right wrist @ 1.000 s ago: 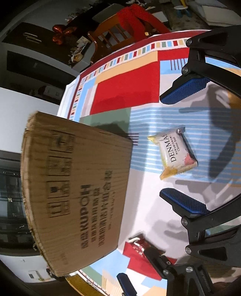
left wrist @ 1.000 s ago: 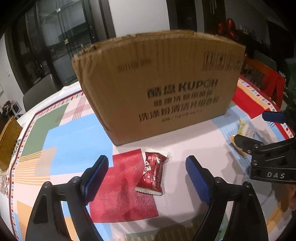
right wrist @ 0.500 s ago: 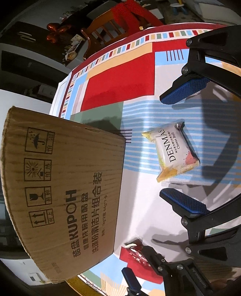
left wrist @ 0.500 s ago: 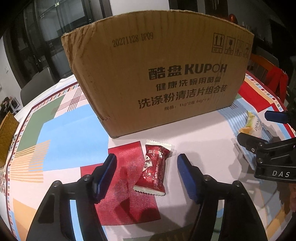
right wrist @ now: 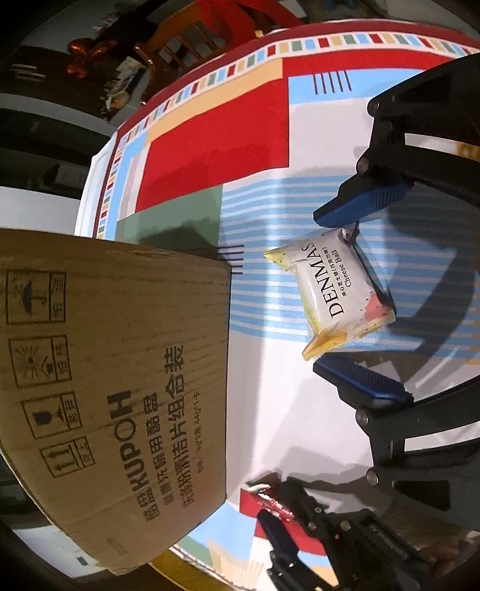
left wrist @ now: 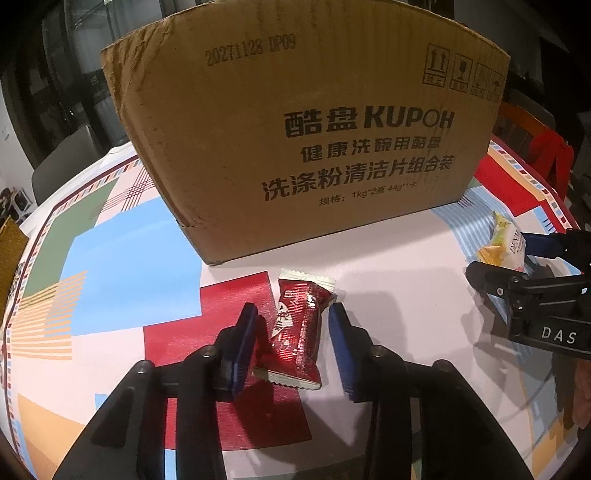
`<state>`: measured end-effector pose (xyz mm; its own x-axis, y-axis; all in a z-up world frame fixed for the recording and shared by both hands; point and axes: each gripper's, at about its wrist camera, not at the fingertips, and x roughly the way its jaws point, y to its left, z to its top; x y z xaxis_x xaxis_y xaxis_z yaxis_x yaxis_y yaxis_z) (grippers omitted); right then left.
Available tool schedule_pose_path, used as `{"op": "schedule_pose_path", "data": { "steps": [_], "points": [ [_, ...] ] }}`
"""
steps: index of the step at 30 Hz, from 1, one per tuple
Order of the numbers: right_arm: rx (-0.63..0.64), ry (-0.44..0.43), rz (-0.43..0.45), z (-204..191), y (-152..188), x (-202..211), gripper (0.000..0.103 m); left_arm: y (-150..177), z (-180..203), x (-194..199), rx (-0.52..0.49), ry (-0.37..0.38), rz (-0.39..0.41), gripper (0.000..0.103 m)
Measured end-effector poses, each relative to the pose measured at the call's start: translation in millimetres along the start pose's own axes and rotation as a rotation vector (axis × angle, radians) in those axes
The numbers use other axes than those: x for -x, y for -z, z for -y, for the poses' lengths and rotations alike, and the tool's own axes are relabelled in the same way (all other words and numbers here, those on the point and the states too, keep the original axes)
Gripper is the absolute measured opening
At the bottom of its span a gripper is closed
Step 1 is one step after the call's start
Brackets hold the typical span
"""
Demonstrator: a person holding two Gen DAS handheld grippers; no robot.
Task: Organize snacks
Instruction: 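Grasp the red wrapped bar with the left tool while the right tool grasps the DENMAS packet, then lift the red bar and DENMAS packet and carry both over the box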
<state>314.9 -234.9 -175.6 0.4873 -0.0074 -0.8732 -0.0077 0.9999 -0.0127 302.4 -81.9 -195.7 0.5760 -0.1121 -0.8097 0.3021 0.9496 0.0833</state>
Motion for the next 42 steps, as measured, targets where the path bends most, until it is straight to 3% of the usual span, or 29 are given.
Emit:
{"op": "schedule_pose_path", "data": {
  "steps": [4,8,14,42],
  "points": [
    [0.006,-0.01,0.002,1,-1,0,0.064,-2,2,-1,-0.001,0.011,-0.002,0.024],
    [0.009,-0.014,0.005,0,-1,2,0.054,-2,3,-1,-0.006,0.014,-0.003,0.023],
    [0.007,-0.022,0.006,-4,1,6,0.048,-2,2,1,-0.002,0.023,-0.005,0.022],
    [-0.037,-0.025,0.101,-19,-3,60,0.046,-10,-13,45,0.119,0.004,0.036,0.022]
  ]
}}
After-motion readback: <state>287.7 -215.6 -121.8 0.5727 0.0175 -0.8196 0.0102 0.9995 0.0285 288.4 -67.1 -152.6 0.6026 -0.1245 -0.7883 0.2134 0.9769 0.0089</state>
